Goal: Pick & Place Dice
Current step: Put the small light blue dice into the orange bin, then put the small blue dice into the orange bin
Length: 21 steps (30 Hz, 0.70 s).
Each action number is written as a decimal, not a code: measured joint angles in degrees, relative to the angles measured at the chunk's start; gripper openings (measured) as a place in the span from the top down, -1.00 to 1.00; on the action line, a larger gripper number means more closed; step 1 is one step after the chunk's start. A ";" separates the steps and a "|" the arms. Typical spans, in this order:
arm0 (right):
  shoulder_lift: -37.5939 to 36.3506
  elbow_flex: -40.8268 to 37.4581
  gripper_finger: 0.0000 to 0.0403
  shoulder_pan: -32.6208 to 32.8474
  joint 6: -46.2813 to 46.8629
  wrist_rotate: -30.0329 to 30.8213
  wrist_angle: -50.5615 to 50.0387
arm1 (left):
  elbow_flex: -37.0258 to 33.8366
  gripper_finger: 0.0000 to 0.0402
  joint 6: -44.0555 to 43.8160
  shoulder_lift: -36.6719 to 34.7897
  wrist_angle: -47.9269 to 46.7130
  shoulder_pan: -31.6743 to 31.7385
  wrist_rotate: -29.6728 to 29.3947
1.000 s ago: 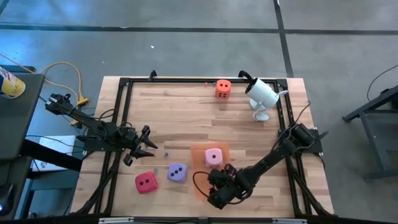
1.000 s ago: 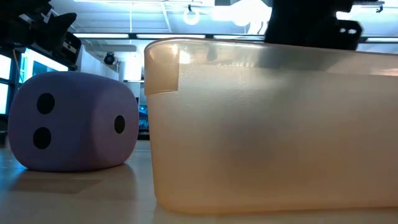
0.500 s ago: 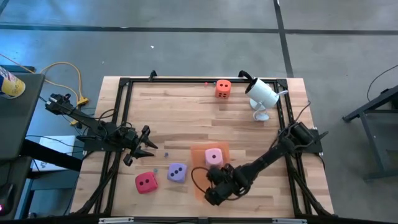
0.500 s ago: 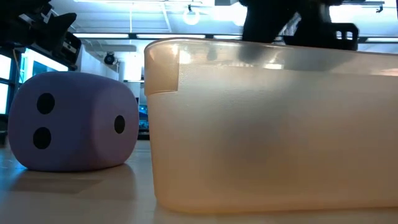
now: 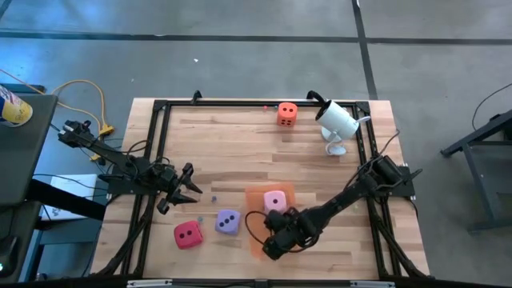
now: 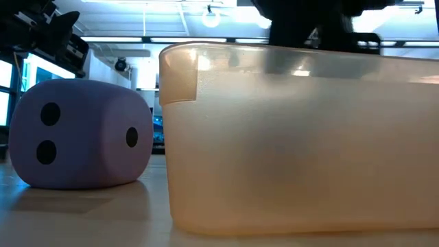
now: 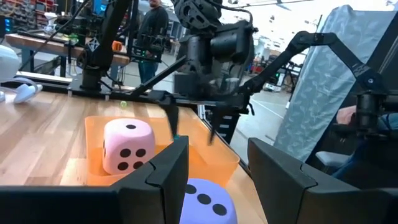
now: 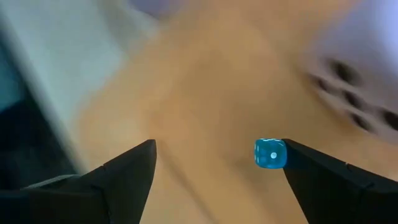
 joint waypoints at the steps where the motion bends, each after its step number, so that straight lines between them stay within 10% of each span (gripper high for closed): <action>1: -0.09 0.16 -0.63 0.06 -0.16 0.92 -0.01 | 0.02 0.20 0.15 -0.01 0.00 0.00 0.00; 21: -0.04 0.01 -0.62 -0.72 -4.69 5.37 1.53 | 0.01 0.20 0.39 0.01 0.00 0.02 0.07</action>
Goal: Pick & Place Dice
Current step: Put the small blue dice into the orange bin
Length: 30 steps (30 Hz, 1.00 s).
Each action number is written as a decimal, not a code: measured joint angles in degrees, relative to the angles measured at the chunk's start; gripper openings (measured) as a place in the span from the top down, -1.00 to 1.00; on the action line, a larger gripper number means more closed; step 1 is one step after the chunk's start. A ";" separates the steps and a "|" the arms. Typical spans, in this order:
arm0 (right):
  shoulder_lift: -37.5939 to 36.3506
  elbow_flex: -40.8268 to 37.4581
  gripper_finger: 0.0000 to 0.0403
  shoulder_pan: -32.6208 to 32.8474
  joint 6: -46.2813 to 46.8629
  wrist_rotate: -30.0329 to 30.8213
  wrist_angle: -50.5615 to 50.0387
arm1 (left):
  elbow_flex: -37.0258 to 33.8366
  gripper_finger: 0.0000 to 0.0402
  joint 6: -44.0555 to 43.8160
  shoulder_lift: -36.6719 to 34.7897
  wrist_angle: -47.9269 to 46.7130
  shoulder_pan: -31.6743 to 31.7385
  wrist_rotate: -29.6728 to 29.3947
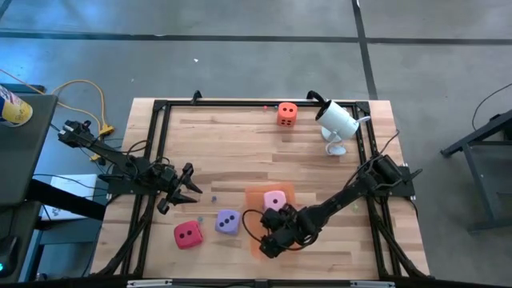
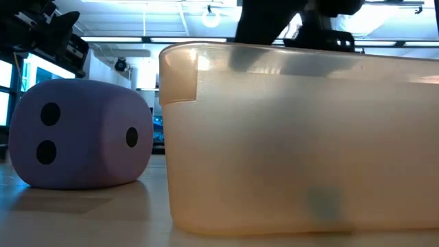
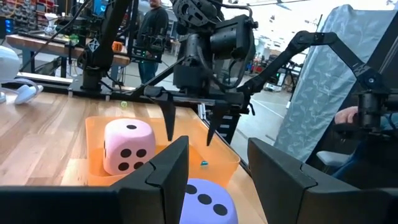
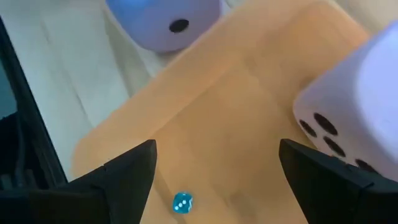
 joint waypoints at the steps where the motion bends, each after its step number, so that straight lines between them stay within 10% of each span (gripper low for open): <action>1: 0.00 0.00 -0.62 0.07 -0.53 0.56 0.35 | 0.00 0.20 0.01 -0.01 0.00 0.00 0.00; 18: 0.00 0.00 -0.62 -4.39 -15.63 -3.94 5.73 | 0.00 0.20 4.25 0.00 0.00 0.00 -0.55; 30: -6.59 -0.06 -0.62 -2.13 -2.63 23.99 -14.53 | 2.88 0.20 7.34 0.48 -1.67 0.50 -5.11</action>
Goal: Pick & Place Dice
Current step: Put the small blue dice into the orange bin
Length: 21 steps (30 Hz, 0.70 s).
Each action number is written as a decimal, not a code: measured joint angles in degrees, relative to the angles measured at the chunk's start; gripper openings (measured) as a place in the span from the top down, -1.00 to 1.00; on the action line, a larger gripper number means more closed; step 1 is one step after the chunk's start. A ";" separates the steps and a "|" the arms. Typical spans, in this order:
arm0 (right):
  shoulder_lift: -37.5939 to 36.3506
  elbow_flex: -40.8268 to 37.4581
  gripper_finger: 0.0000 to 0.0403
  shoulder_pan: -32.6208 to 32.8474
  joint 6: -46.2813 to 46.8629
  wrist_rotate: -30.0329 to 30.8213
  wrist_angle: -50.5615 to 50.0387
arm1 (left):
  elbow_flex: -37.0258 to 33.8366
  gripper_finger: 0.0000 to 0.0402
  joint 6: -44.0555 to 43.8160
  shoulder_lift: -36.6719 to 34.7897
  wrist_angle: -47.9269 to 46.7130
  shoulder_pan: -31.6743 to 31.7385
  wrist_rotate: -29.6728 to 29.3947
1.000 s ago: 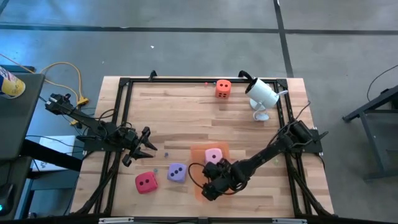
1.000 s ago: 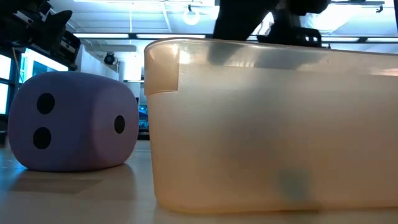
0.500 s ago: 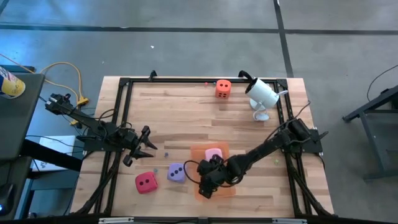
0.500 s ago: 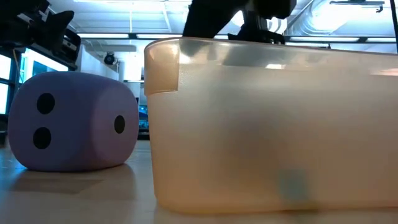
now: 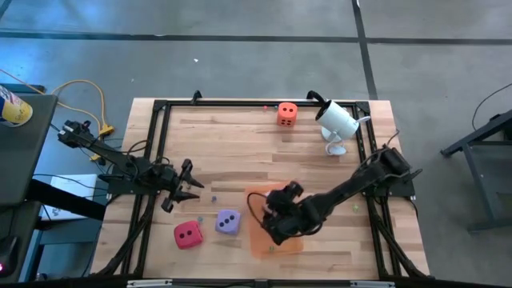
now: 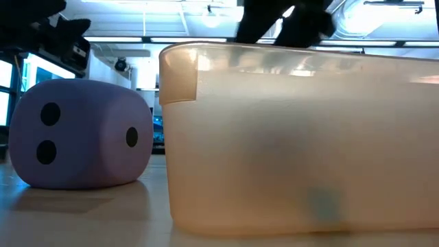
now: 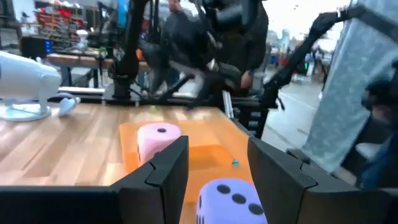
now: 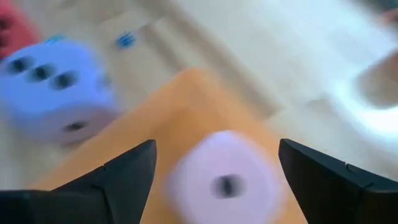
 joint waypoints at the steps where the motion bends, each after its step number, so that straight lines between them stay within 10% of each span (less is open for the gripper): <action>1: -0.67 0.00 -0.62 0.31 0.54 2.43 -0.63 | 1.10 0.20 -0.03 0.22 -0.68 0.34 -0.17; 9: -2.82 0.08 -0.62 2.35 2.53 14.99 -5.40 | 13.13 0.20 -3.34 4.37 -20.55 8.68 -5.47; 21: -2.81 0.06 -0.62 0.92 6.77 15.55 -12.53 | 22.37 0.20 -6.21 20.30 -29.20 31.44 2.10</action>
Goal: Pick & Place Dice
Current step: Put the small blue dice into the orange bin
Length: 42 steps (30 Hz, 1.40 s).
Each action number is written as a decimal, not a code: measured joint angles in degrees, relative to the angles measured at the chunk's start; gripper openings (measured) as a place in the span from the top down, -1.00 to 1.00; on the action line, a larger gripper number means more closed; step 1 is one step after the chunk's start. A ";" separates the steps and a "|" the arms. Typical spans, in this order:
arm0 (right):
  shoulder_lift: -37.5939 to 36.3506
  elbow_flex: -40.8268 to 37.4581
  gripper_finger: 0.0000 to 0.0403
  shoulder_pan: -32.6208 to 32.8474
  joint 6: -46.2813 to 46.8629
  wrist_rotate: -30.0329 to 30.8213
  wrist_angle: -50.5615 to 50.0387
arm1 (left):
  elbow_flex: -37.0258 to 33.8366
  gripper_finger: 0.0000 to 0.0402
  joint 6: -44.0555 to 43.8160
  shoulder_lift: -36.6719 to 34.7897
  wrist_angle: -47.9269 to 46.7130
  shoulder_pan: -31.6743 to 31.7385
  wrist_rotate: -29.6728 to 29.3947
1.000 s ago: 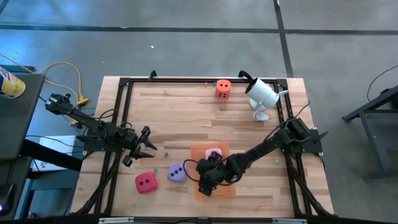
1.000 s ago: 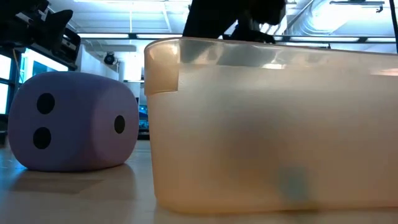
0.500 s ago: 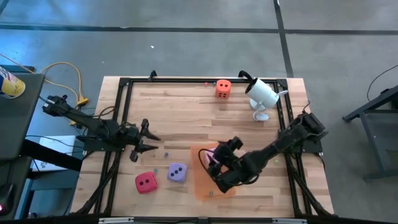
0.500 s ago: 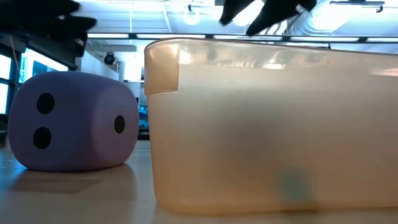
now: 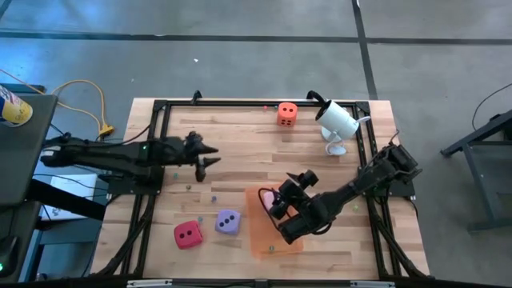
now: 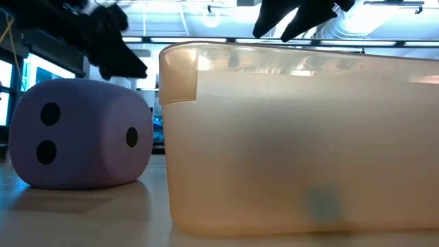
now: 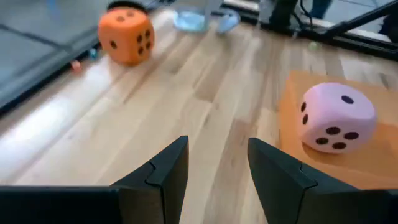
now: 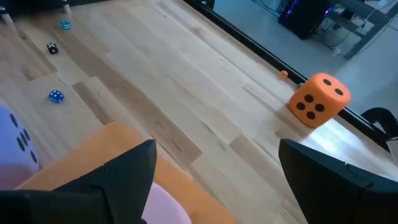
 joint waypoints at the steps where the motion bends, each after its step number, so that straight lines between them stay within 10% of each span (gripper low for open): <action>1: 0.00 0.00 -0.62 0.02 0.13 -0.05 -0.21 | 0.02 0.20 -0.67 0.60 -1.36 1.45 3.72; 6: 0.00 0.00 -0.62 0.56 0.15 -0.10 -1.10 | -0.04 0.20 1.44 1.47 -12.64 4.69 17.47; 14: 0.00 0.00 -0.62 0.52 0.15 -0.15 -1.22 | 0.00 0.20 10.90 3.37 -14.25 -3.63 19.13; 27: 0.00 0.00 -0.62 0.55 0.15 -0.17 -1.00 | 0.00 0.20 -1.26 15.54 -12.13 -24.25 -0.84; 42: 0.02 0.00 -0.62 0.55 0.15 -1.29 1.46 | 0.02 0.20 -0.52 24.86 -6.85 -24.81 -0.37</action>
